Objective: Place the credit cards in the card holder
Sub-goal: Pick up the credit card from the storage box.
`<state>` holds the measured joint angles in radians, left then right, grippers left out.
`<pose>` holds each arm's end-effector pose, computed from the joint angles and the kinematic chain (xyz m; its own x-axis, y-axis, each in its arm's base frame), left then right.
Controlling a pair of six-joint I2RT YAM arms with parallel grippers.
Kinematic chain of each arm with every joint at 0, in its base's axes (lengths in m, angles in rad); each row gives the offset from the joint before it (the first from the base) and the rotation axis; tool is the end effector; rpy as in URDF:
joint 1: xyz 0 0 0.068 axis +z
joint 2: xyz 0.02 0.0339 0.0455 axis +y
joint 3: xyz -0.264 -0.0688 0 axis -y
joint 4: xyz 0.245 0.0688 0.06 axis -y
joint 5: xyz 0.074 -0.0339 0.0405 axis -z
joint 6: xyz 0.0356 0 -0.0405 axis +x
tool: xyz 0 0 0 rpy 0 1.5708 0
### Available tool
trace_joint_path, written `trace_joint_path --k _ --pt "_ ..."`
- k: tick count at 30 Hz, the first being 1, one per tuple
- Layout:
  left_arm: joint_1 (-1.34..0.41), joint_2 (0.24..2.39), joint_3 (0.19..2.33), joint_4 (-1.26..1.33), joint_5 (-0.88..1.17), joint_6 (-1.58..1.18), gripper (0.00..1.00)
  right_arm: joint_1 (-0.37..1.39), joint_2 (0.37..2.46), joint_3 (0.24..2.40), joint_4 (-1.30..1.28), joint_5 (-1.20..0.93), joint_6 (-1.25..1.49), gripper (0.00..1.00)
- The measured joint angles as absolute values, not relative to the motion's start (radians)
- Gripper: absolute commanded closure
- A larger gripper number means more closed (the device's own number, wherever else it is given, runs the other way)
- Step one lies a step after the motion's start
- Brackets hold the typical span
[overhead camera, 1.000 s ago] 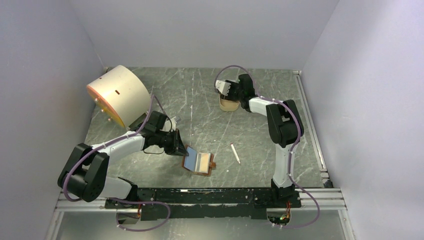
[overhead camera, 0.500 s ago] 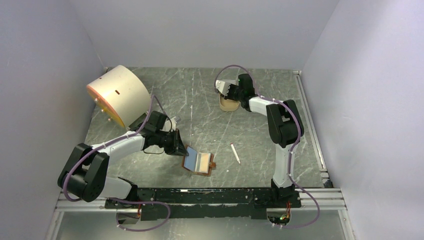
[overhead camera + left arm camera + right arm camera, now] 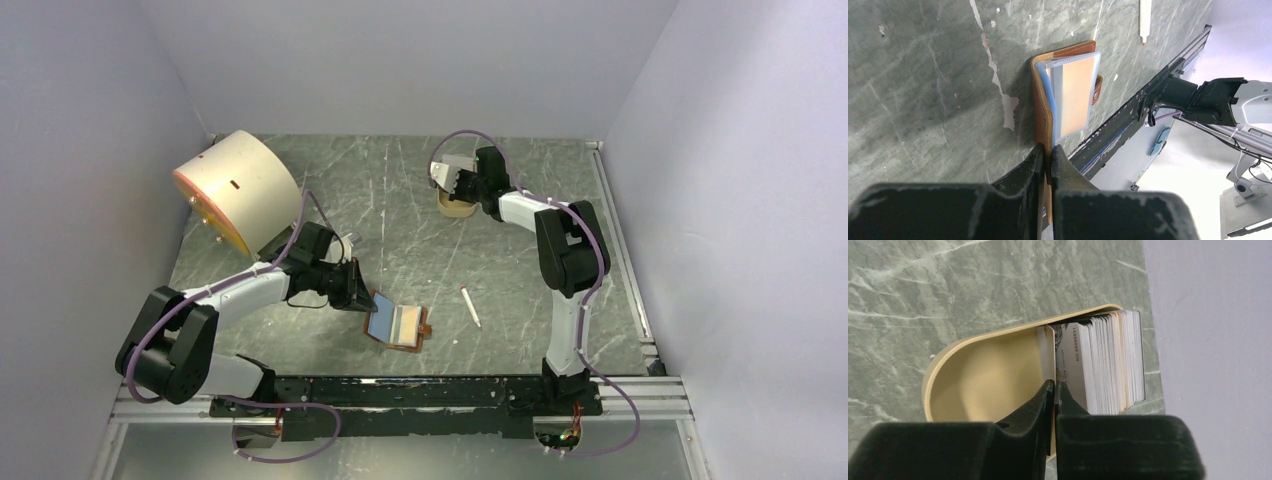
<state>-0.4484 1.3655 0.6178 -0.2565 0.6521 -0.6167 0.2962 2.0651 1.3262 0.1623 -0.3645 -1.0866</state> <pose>0.2083 -0.1242 0.1631 -0.9893 -0.0342 -0.1418 0.0808 0.6806 -0.7281 0.4331 0.1454 0.1668 0.2516 -0.7878 -0.5622 -0.7215 0.2345 -0.6515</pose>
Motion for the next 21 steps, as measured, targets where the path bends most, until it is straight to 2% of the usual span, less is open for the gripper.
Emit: trace_joint_path --k 8,11,21 --pt "-0.448 1.365 0.618 -0.257 0.652 -0.617 0.91 0.296 2.065 1.349 0.115 -0.362 -1.098 0.95" --pt "-0.448 1.365 0.618 -0.257 0.652 -0.617 0.91 0.296 2.065 1.364 0.092 -0.363 -1.104 1.00" --pt "-0.448 1.365 0.618 -0.257 0.651 -0.623 0.91 0.293 1.985 1.365 0.016 -0.374 -1.084 1.00"
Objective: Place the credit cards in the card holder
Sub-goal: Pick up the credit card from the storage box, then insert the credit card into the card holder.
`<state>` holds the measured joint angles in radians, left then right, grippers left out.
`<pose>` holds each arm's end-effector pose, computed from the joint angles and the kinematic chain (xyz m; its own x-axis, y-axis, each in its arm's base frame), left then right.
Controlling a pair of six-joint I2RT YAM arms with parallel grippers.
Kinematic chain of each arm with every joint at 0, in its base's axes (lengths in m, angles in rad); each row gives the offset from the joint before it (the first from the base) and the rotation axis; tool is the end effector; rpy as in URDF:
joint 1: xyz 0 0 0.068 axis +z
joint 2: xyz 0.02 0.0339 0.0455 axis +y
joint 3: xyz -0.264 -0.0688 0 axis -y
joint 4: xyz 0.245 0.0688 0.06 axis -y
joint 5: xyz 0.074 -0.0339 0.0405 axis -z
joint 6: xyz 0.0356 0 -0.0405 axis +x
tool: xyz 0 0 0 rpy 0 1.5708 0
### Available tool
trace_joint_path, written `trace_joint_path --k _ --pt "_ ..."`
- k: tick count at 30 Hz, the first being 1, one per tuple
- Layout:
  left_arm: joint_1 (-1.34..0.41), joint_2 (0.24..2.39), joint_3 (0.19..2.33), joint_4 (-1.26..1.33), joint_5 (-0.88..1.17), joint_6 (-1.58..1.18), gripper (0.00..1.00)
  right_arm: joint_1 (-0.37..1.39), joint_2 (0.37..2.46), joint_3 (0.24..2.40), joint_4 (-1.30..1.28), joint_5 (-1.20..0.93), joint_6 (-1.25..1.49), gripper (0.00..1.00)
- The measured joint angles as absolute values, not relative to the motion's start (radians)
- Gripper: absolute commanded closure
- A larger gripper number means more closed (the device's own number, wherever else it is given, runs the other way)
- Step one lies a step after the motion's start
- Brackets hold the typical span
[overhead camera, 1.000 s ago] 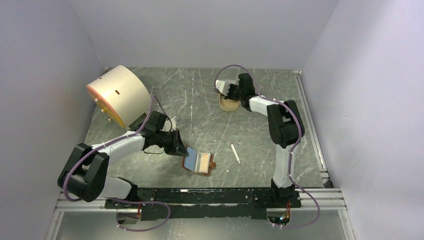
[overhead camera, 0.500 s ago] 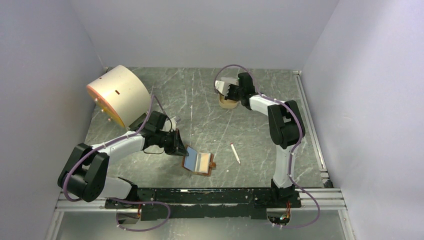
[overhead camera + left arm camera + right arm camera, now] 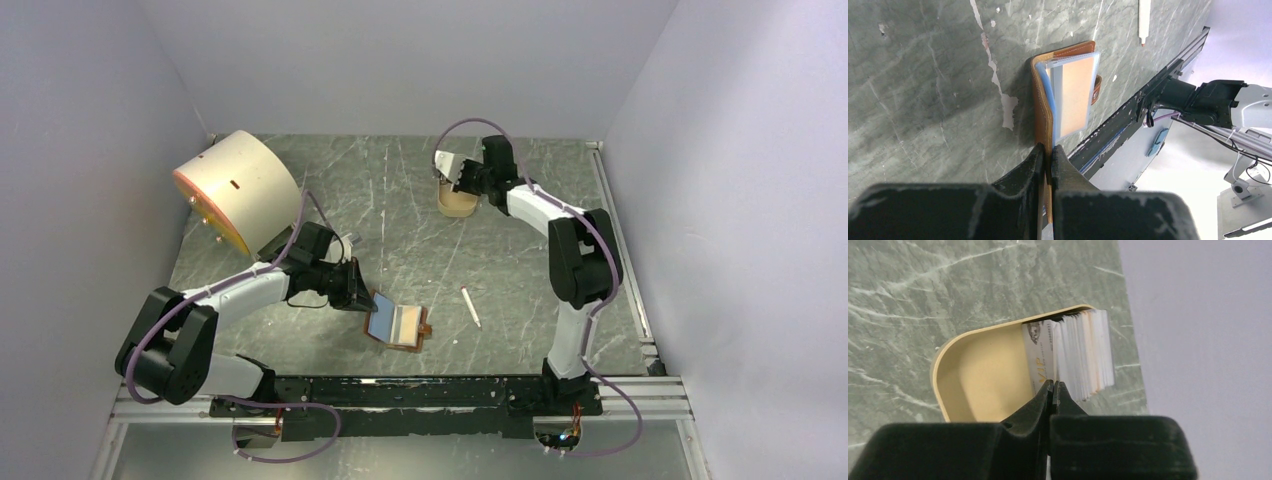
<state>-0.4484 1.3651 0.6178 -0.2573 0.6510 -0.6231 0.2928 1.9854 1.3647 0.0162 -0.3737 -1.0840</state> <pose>0.2082 -0.1241 0.1631 -0.9898 -0.0390 -0.1372 0.0741 0.6812 -0.7283 0.4259 0.1420 0.2006 0.2371 -0.7879 -0.5683 -0.7412 0.2314 -0.6301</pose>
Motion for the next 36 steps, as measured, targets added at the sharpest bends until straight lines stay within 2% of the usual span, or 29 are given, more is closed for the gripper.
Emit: trace_joint_path --k 7,14,17,24,31,36 --pt "-0.448 1.328 0.620 -0.260 0.651 -0.651 0.91 0.293 1.866 1.322 0.023 -0.364 -0.925 1.00" --pt "-0.448 1.322 0.641 -0.237 0.651 -0.692 0.91 0.296 1.772 1.280 0.012 -0.363 -0.546 1.00" --pt "-0.448 1.316 0.640 -0.190 0.651 -0.732 0.91 0.302 1.670 1.195 0.038 -0.374 -0.342 1.00" --pt "-0.448 1.321 0.604 -0.068 0.650 -0.820 0.91 0.311 1.561 1.158 0.015 -0.395 0.184 1.00" --pt "-0.448 1.330 0.547 -0.017 0.615 -0.854 0.91 0.316 1.406 0.872 0.048 -0.490 0.593 1.00" --pt "-0.448 1.362 0.498 0.039 0.603 -0.878 0.85 0.348 1.320 0.706 0.143 -0.531 0.810 1.00"
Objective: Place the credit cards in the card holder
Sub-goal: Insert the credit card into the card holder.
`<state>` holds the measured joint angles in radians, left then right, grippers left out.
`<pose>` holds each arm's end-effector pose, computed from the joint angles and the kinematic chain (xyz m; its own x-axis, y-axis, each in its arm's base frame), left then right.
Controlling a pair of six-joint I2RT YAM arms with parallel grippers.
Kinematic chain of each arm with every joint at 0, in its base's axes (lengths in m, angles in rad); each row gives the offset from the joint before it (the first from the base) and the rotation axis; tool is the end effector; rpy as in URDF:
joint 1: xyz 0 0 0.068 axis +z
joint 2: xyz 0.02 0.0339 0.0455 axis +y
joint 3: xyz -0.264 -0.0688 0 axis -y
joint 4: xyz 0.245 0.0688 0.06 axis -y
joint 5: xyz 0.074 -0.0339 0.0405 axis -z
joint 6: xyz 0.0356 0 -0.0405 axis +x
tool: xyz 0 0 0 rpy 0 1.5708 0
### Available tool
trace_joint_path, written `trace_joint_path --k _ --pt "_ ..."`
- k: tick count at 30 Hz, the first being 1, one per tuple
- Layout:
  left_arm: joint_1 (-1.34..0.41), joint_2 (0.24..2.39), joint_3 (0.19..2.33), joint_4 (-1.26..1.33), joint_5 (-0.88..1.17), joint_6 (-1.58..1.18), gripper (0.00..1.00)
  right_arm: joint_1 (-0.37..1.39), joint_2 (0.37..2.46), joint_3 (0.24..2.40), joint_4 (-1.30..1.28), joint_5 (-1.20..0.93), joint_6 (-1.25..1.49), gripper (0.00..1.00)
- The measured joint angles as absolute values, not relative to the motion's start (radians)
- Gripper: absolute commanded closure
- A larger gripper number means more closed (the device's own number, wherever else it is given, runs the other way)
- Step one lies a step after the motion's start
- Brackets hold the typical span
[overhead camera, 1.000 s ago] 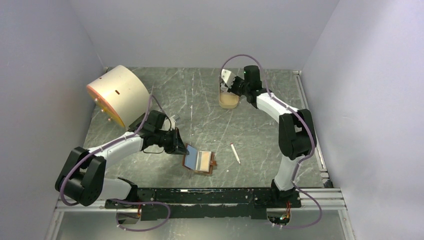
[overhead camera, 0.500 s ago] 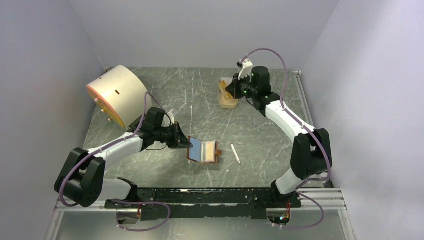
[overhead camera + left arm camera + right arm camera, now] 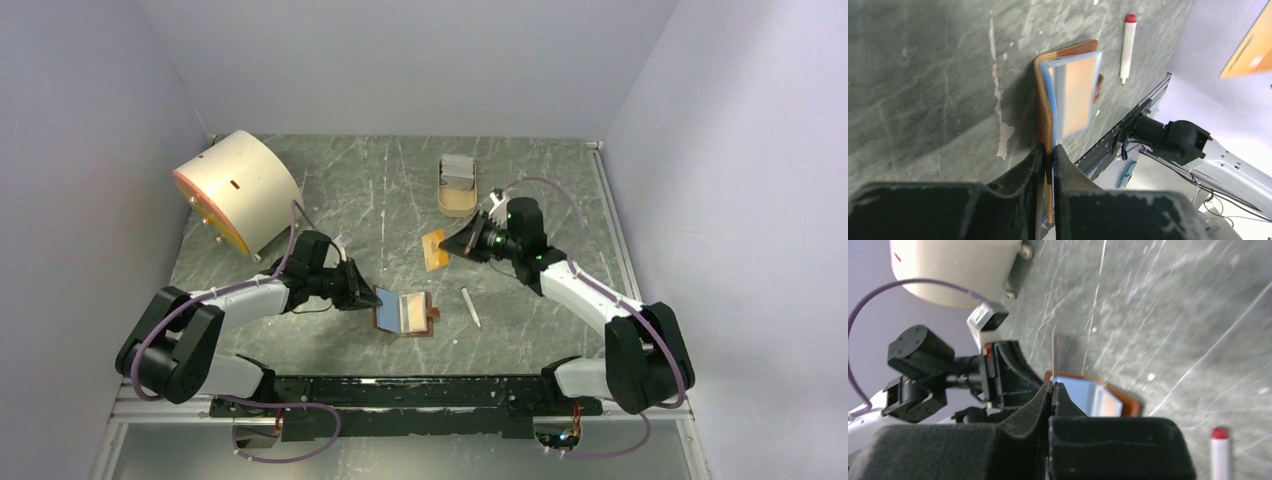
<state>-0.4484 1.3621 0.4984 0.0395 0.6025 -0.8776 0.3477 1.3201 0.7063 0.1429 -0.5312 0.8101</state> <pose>0.2078 -0.1223 0.1486 -0.9642 -0.2394 -0.1140 -0.0589 0.6126 -0.7882 0.2596 0.1133 0.2297 -0.8143 0.3692 -0.4479 -0.1862 0.5648 0.8040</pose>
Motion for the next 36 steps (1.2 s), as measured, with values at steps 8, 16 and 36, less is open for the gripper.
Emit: trace_joint_path --k 8,16,36 --pt "-0.448 1.364 0.463 0.043 0.566 -0.878 0.68 0.590 1.291 0.526 0.254 -0.470 1.024 1.00" --pt "-0.448 1.336 0.447 0.003 0.524 -0.861 0.70 0.689 1.336 0.484 0.358 -0.378 1.077 1.00" --pt "-0.448 1.337 0.433 -0.027 0.490 -0.844 0.91 0.728 1.581 0.376 0.649 -0.315 1.036 1.00"
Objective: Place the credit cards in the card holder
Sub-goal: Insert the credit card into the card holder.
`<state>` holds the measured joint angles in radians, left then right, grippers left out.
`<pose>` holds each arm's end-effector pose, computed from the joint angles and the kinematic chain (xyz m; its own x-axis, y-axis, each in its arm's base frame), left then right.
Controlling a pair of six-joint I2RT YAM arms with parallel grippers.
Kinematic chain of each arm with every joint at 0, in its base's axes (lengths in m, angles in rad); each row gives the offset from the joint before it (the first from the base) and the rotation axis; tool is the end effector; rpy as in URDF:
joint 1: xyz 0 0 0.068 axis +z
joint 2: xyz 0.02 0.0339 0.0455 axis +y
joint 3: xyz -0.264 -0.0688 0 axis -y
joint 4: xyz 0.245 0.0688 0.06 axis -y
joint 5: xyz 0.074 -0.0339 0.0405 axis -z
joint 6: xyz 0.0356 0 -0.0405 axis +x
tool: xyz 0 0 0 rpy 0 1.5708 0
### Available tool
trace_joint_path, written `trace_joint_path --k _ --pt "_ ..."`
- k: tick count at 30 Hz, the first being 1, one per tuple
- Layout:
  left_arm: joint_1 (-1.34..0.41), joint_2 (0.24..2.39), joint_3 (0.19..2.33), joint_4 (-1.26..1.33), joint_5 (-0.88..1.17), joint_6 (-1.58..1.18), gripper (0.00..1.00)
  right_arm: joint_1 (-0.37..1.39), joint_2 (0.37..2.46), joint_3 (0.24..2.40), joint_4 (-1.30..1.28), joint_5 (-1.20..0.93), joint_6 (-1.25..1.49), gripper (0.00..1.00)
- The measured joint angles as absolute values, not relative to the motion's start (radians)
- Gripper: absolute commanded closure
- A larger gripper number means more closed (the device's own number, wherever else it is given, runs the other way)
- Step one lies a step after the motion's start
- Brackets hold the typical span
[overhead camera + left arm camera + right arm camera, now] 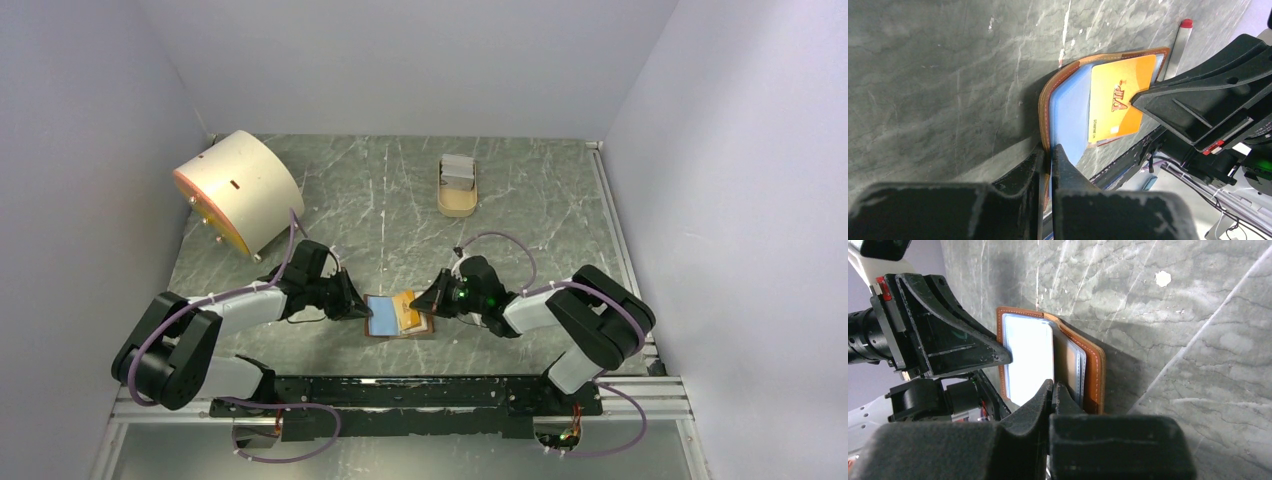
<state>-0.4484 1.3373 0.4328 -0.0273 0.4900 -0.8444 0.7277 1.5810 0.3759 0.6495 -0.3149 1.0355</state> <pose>0.1913 -0.1106 0.1302 -0.9555 -0.2723 -0.1137 -0.1187 0.7074 -0.6968 0.1853 0.1798 0.1133 -0.9139 0.2812 -0.2929 -0.0841 0.5746 0.8141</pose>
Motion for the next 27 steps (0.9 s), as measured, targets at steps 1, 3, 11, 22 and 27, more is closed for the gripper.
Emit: trace_joint_path --k 1,3,11,22,27 --pt "-0.448 1.337 0.432 -0.027 0.490 -0.845 0.91 0.729 1.582 0.369 0.665 -0.312 1.036 1.00" --pt "-0.448 1.339 0.430 -0.026 0.489 -0.845 0.91 0.730 1.587 0.361 0.690 -0.308 1.036 1.00" --pt "-0.448 1.345 0.416 -0.019 0.488 -0.845 0.91 0.735 1.603 0.320 0.774 -0.295 1.073 1.00" --pt "-0.453 1.356 0.402 -0.001 0.489 -0.847 0.91 0.759 1.666 0.286 0.910 -0.290 1.142 1.00" --pt "-0.455 1.356 0.400 0.003 0.489 -0.851 0.91 0.772 1.698 0.269 0.976 -0.278 1.172 1.00"
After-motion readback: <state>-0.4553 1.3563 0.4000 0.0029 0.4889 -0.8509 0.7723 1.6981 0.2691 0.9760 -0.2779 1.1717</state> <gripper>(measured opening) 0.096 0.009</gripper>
